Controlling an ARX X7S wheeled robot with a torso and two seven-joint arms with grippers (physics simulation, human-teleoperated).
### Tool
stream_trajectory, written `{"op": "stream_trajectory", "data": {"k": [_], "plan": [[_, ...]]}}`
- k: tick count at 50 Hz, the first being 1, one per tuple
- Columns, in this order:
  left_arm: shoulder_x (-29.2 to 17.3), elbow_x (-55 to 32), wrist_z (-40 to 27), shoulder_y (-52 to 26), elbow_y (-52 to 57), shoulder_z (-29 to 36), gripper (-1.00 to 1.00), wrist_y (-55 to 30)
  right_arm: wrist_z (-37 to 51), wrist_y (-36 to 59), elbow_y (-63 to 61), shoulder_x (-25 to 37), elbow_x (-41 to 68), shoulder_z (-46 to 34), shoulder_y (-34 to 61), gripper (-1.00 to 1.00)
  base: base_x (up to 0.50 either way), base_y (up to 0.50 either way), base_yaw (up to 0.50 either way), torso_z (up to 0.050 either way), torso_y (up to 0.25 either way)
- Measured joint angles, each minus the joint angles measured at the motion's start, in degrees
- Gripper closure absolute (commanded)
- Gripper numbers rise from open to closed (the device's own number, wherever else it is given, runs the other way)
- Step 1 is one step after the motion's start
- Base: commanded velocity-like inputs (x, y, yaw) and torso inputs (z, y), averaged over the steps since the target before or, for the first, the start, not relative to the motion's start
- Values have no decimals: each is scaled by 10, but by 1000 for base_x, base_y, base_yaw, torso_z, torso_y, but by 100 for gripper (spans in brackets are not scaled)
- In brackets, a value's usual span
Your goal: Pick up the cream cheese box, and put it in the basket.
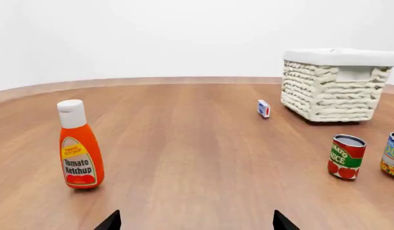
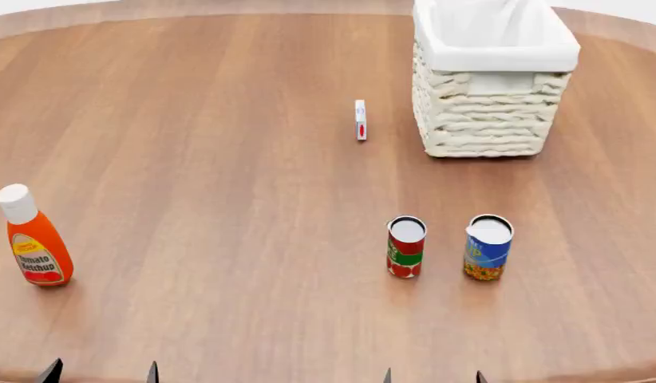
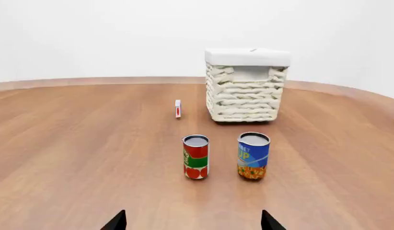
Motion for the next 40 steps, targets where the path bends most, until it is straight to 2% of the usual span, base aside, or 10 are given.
{"op": "stream_trajectory", "data": {"k": [40], "plan": [[-42, -34, -47, 4, -3, 49, -100, 27, 47, -13, 8, 42, 34, -55, 1, -100, 3, -4, 0, 0, 0]]}}
